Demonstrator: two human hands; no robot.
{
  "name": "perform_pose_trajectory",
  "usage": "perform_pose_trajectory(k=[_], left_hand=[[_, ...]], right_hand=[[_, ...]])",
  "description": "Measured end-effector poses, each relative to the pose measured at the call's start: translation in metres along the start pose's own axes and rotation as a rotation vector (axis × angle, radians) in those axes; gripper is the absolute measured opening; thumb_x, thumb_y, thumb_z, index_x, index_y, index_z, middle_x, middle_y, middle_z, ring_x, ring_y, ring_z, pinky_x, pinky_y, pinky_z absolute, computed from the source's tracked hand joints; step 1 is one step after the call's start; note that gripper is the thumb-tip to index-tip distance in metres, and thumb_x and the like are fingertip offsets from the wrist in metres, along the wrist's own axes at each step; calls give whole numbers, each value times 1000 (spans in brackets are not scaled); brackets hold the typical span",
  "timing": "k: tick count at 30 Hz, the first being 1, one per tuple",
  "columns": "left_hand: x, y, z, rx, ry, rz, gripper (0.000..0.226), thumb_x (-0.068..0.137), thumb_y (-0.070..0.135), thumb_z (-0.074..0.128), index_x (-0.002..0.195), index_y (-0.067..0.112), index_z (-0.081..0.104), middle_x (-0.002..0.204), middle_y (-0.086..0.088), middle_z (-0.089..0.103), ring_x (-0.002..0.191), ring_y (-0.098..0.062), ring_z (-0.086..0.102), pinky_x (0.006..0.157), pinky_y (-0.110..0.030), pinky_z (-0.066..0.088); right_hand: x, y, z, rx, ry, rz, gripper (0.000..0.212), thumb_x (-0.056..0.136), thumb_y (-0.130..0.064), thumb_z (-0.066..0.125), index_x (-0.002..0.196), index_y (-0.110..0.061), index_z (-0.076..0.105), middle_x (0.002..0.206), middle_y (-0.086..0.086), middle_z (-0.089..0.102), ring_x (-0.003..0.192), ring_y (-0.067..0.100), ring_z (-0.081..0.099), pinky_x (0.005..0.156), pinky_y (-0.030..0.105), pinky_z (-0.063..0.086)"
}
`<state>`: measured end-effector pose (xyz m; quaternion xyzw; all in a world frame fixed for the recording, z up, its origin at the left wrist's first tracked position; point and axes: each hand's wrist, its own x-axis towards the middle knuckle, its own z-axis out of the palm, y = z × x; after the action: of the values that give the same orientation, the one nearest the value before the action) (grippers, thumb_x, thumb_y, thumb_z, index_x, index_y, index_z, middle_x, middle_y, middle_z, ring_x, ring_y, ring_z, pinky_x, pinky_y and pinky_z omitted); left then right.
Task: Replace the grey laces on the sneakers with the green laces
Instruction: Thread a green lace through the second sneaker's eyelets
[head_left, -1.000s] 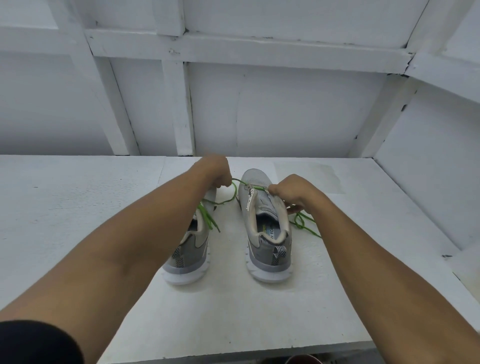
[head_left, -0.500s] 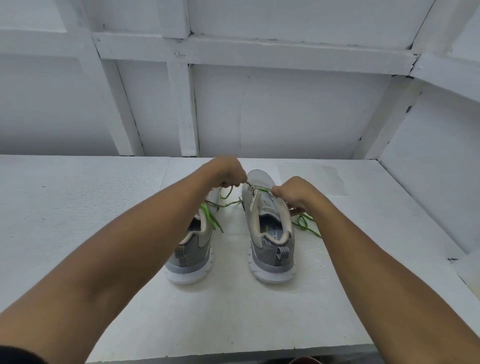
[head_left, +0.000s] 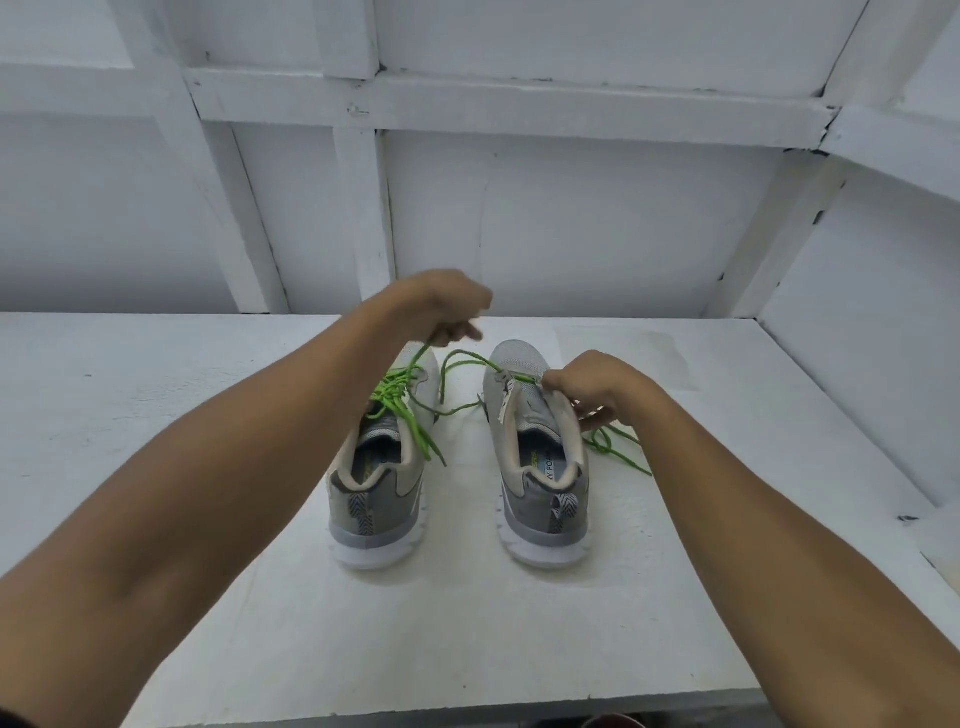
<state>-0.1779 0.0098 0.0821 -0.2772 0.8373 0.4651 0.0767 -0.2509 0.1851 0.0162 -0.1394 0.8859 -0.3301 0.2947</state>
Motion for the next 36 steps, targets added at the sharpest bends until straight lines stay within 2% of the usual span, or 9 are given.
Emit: perform_pose_trajectory(k=[4,7,9,11,14,19,23,30,36], left_hand=[[-12,31,11,-278,-64,190,12,100,4,41,97,4,53,80,-6,68,57,-12,51,48,-20,39],[-7,29,27,-57,-32,201,17,100,7,45,97,1,60,95,-6,71,69,-20,53,52,-23,38],[2,17,39,47,-19,126,22,100,11,42,110,-3,55,105,-14,71,68,-22,46,52,-26,32],[7,6,48,12,-36,46,23,97,13,33,111,0,47,104,-19,69,59,-17,40,51,-26,28],[14,-4,52,8,-11,64,28,97,2,32,108,-2,58,102,-15,70,60,-13,47,52,-23,34],[22,-2,57,181,55,205,23,93,4,51,98,20,67,98,-5,60,88,-19,55,83,-26,48],[34,-9,69,300,125,220,16,91,3,53,84,18,54,86,-2,53,82,-19,45,75,-29,44],[44,-16,85,386,141,156,22,91,9,58,111,3,66,113,-11,66,103,-26,61,86,-31,49],[37,-11,91,392,179,115,5,88,7,55,84,6,58,106,-12,64,89,-25,55,67,-28,43]], right_hand=[[6,-4,-5,-6,-25,-13,25,88,-29,65,90,-5,65,84,10,64,71,23,62,63,32,56],[8,-5,-3,-2,-7,-10,24,85,-26,71,86,-4,63,83,11,64,71,24,63,68,34,58],[9,-4,-1,12,22,-1,19,86,-21,67,80,-5,58,76,12,61,62,25,61,61,31,55],[10,0,0,43,51,1,16,88,-16,61,79,-4,54,73,15,58,55,25,57,54,28,49],[15,8,0,120,62,22,14,88,-11,56,76,-7,51,73,14,54,58,25,53,57,30,45],[17,16,3,254,63,65,16,89,-4,53,73,-7,52,67,11,52,60,22,51,58,29,46],[17,20,3,298,54,88,16,92,-3,51,77,-7,55,67,8,52,57,18,49,44,22,40],[22,25,5,388,18,115,12,93,-3,49,91,-4,61,74,10,57,62,18,52,50,24,43],[25,26,6,400,17,113,13,93,-3,49,97,-6,61,79,11,58,66,19,53,57,27,45]])
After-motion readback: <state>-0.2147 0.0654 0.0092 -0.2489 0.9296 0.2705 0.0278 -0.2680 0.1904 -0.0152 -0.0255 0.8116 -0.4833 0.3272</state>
